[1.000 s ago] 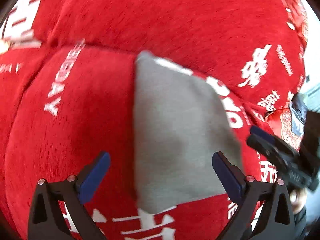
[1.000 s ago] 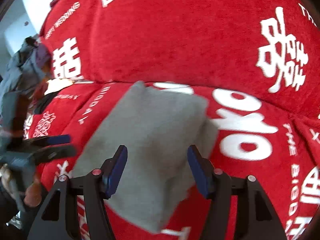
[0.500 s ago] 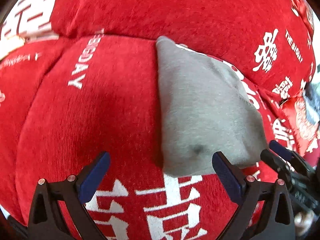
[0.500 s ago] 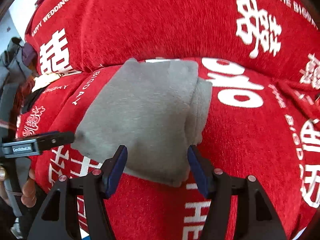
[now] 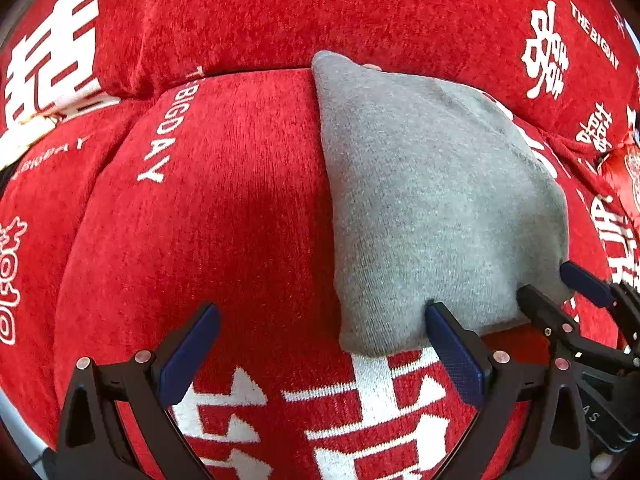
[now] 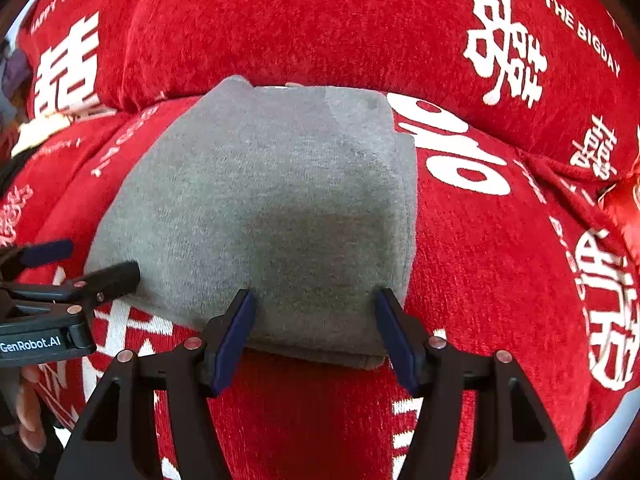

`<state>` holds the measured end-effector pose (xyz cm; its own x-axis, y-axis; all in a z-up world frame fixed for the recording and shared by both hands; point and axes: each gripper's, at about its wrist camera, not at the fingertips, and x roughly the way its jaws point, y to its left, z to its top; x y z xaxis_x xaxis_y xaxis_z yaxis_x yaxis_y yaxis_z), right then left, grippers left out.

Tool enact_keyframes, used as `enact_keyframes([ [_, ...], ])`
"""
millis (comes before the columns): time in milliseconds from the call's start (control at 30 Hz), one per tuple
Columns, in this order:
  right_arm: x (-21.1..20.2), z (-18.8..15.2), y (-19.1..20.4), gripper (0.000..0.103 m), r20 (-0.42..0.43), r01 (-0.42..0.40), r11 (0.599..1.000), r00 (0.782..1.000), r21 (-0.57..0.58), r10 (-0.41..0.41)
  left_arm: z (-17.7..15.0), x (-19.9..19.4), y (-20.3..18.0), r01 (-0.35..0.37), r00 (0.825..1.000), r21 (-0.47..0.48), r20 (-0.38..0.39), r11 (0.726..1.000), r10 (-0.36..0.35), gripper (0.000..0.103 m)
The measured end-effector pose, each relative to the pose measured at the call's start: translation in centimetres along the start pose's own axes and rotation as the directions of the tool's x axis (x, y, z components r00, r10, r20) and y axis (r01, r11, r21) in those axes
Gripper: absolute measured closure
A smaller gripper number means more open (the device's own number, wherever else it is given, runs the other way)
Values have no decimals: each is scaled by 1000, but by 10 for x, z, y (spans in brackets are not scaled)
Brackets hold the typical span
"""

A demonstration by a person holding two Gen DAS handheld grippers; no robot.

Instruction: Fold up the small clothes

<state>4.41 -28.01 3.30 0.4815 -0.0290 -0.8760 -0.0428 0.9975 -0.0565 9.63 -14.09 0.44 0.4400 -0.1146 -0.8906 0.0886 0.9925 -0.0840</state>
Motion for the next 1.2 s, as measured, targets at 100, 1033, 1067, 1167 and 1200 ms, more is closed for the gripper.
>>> enact_keyframes([
  [100,-12,1,-4,37,-9,-30,999,1000,17,30,-1,-14,-1,-5,999,18,36,1000,4,1],
  [1033,101,71,-126,29,-1,-495,744,832,449,554,117,81,4,303,934,-218,-128,928,-335,1],
  [1067,103,73,-125,27,5,-507,735,825,450,566,120,83,1,302,934,-207,-130,931,-332,1],
  [1167,108,74,-125,24,31,-554,677,784,485,620,125,87,-4,320,928,-192,-136,928,-347,1],
  [1200,109,74,-127,23,40,-569,655,769,497,638,126,87,-4,327,925,-192,-137,925,-355,1],
])
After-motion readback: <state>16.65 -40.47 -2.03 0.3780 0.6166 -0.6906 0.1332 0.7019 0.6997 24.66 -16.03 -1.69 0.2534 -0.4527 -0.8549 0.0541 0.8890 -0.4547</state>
